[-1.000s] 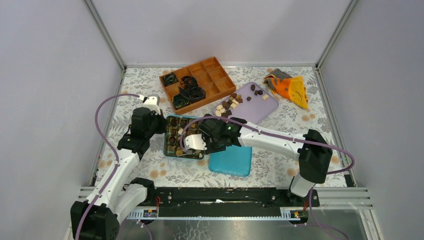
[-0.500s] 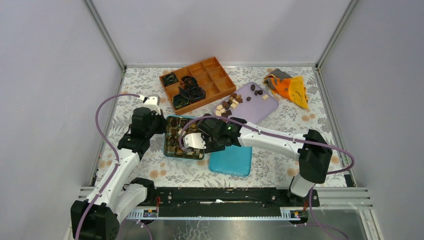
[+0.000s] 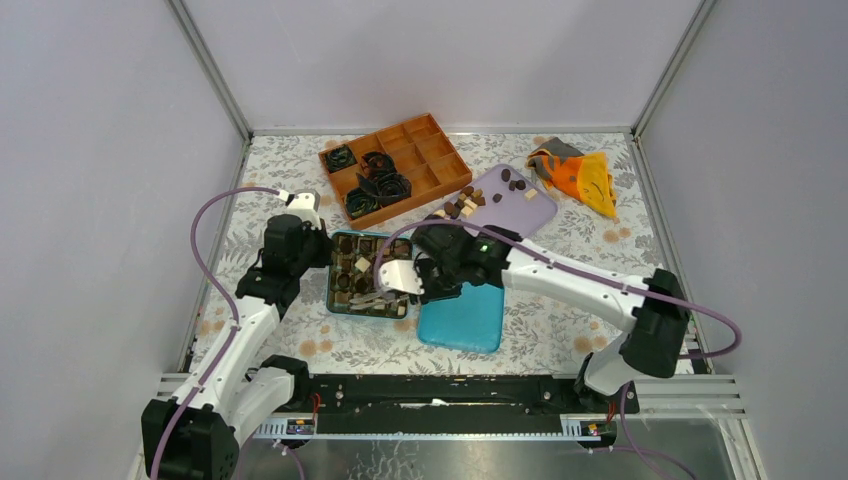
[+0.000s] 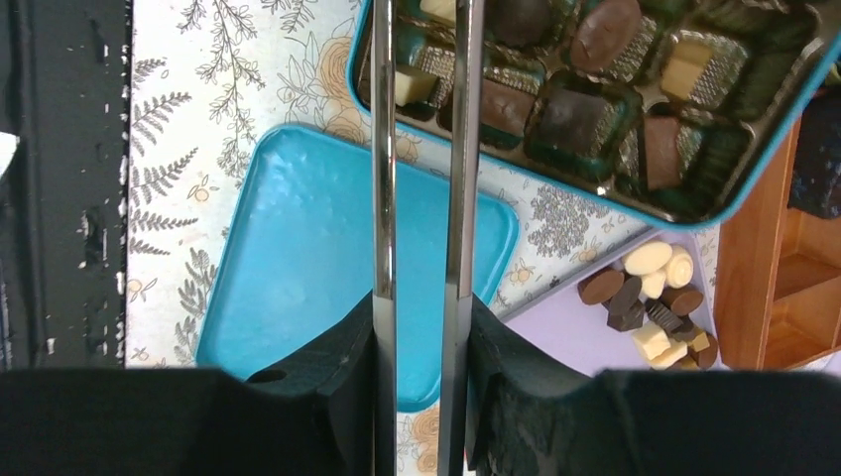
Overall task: Pack the chocolate
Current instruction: Place the fake chocolate in the packing box, then pick up the fake chocolate from the plate.
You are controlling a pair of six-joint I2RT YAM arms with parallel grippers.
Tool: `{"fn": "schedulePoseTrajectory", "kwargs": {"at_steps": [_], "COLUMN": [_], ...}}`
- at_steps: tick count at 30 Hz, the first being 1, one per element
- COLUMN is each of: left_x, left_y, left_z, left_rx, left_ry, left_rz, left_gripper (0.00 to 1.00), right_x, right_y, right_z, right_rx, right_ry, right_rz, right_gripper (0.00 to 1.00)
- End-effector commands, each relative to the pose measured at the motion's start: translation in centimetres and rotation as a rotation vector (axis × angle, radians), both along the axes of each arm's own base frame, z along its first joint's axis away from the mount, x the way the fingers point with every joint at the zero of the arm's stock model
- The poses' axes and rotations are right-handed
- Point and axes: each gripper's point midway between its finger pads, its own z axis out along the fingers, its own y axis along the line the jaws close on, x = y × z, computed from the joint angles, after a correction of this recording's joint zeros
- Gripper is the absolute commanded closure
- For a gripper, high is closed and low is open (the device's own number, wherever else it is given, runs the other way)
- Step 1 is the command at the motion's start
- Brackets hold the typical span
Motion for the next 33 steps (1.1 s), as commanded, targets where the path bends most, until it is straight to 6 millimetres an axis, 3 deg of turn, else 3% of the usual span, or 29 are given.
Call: {"fn": "schedulePoseTrajectory", "kwargs": {"at_steps": [1, 7, 11, 16, 21, 25, 33], "left_x": [1.8, 1.9, 1.8, 1.8, 1.9, 1.8, 1.8], "left_y": [-0.2, -0.2, -0.3, -0.4, -0.4, -0.4, -0.7], "left_z": [3.6, 3.5, 3.5, 3.3, 3.2, 3.0, 2.7], "left_rx": [-0.036, -0.038, -0.044, -0.047, -0.051, -0.052, -0.060], "left_ry": [-0.120, -0.113, -0.111, -0.098, -0.092, -0.085, -0.067], "left_rz": [0.016, 0.017, 0.012, 0.010, 0.008, 0.010, 0.000], "left_gripper": [1.00, 1.00, 1.00, 1.00, 1.00, 1.00, 1.00], "right_x": [0.2, 3.8, 7.8, 11.6, 15.4, 16.8, 18.0], "right_y": [-1.9, -6.3, -10.7, -16.4, -21.5, -23.7, -26.3], "right_z": [3.4, 6.1, 6.1, 3.0, 0.2, -1.9, -4.6], "right_rx": [0.123, 0.291, 0.403, 0.486, 0.413, 0.341, 0.239], "right_ry": [0.057, 0.109, 0.121, 0.177, 0.120, 0.120, 0.134], "right_rz": [0.000, -0.173, -0.379, -0.652, -0.925, -1.040, -1.150], "right_gripper": [0.65, 0.65, 0.64, 0.64, 0.63, 0.63, 0.63]}}
